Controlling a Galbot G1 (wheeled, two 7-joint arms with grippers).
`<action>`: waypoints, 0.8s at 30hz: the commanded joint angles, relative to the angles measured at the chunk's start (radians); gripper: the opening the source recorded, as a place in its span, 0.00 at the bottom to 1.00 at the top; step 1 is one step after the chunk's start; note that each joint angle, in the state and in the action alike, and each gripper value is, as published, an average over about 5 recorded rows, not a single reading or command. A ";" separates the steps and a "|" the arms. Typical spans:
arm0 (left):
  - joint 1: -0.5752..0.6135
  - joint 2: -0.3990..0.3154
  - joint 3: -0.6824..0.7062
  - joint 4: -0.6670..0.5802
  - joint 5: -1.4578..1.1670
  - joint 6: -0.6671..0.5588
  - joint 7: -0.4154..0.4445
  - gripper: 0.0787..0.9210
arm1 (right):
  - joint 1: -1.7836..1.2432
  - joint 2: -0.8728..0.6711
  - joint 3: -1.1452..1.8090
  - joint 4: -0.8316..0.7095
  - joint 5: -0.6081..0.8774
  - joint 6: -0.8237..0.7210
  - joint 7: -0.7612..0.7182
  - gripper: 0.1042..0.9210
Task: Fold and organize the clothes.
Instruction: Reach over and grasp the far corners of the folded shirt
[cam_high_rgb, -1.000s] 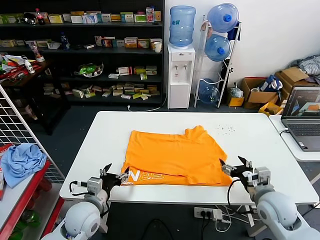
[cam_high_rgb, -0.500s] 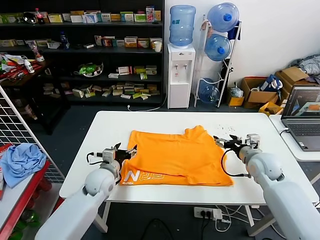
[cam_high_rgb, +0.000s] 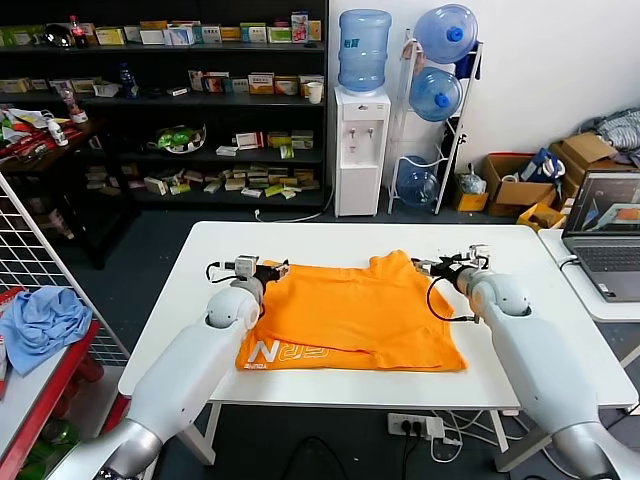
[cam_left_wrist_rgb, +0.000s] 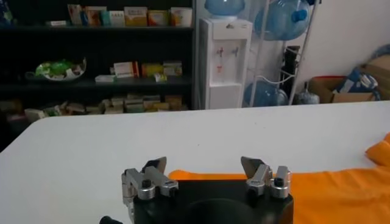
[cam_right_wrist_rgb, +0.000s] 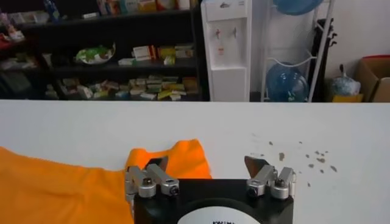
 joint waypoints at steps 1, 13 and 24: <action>-0.107 -0.115 -0.012 0.297 0.082 -0.033 0.051 0.88 | 0.098 0.104 0.009 -0.265 -0.136 0.084 -0.100 0.88; -0.075 -0.133 -0.046 0.339 0.156 -0.069 0.041 0.88 | 0.080 0.124 0.035 -0.318 -0.235 0.158 -0.160 0.87; -0.068 -0.119 -0.048 0.310 0.147 -0.087 0.042 0.62 | 0.109 0.136 0.039 -0.352 -0.238 0.228 -0.136 0.52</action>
